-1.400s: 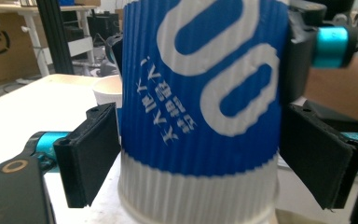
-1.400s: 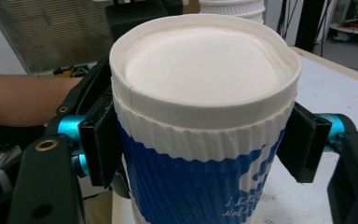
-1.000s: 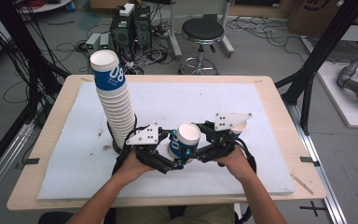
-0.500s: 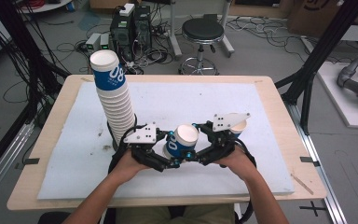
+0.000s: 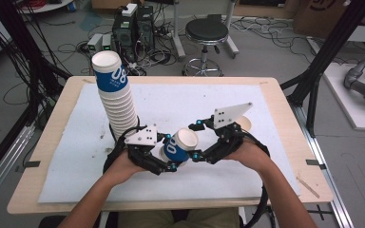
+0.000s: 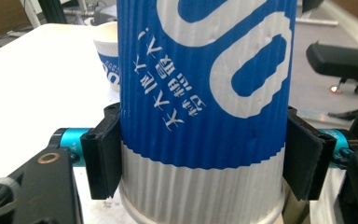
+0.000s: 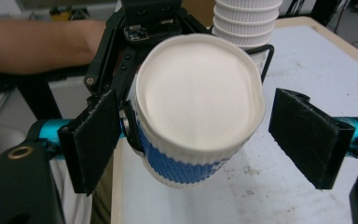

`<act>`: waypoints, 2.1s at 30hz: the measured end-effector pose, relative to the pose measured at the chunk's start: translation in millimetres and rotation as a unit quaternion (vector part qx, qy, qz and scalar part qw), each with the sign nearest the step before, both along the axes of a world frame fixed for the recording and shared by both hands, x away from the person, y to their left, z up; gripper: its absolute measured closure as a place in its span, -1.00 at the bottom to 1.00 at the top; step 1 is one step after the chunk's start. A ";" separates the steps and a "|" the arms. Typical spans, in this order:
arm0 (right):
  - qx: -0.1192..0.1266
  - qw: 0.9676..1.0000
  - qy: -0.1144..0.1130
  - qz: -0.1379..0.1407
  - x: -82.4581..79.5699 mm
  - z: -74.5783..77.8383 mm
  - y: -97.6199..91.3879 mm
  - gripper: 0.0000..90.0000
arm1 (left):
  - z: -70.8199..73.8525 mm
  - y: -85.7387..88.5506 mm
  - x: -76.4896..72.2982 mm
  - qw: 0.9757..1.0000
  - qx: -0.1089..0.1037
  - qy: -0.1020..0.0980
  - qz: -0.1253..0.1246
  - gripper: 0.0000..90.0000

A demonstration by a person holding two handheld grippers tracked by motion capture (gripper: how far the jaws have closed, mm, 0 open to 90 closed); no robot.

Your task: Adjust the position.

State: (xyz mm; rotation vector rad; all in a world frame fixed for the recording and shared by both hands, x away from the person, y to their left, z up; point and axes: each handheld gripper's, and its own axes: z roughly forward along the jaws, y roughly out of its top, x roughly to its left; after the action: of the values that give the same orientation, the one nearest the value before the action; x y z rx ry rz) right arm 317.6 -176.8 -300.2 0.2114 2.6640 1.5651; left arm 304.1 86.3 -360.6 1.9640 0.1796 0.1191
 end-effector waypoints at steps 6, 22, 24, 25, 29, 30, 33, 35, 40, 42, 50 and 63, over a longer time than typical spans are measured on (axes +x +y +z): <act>-0.048 0.998 -0.013 0.031 3.9 15.1 12.7 -0.62 | 1.8 -1.4 -1.3 1.000 0.025 -0.003 0.001 -0.42; -0.167 0.982 0.010 0.084 11.5 4.6 42.8 -0.48 | 1.3 -4.6 -4.5 0.998 0.064 -0.015 -0.003 -0.42; -0.168 0.982 0.013 0.088 12.1 3.7 43.9 -0.43 | 1.3 -4.8 -5.1 0.998 0.064 -0.016 -0.006 -0.42; -0.172 0.981 0.014 0.087 12.9 3.1 44.1 -0.39 | 1.2 -5.3 -5.5 0.998 0.063 -0.016 -0.007 -0.42; -0.176 0.981 0.014 0.081 14.3 2.2 44.6 -0.35 | 0.9 -3.4 -3.8 0.998 0.064 -0.016 -0.005 -0.41; -0.174 0.981 0.015 0.081 14.7 2.0 44.4 -0.35 | 0.9 -3.0 -3.6 0.998 0.064 -0.016 -0.004 -0.41; -0.165 0.983 0.019 0.081 15.7 0.6 43.1 -0.35 | -0.7 -1.9 -2.5 0.998 0.054 -0.015 -0.007 -0.44; -0.160 0.984 0.023 0.077 16.1 -0.1 41.1 -0.36 | -2.9 -0.7 -2.3 0.999 0.038 -0.019 -0.007 -0.50; -0.150 0.986 0.025 0.065 17.7 -2.0 32.0 -0.36 | -4.4 7.8 2.6 1.000 -0.003 -0.008 0.009 -0.67; -0.137 0.989 0.025 0.058 18.1 -2.5 27.3 -0.36 | -3.7 12.1 4.2 1.000 -0.021 -0.009 0.011 -0.68; -0.081 0.996 0.039 0.020 19.9 -13.0 4.8 -0.37 | -2.8 22.1 6.4 0.996 -0.081 -0.011 0.025 -0.68; 0.042 0.997 0.056 -0.007 17.8 -30.0 -19.8 -0.37 | -7.0 26.0 8.2 0.991 -0.129 -0.004 0.026 -0.68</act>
State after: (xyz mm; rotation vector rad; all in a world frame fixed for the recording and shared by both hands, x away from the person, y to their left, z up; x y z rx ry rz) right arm 335.4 -196.6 -330.2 0.3294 2.6737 1.7133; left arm 312.2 112.3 -367.6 1.7011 0.2302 0.1309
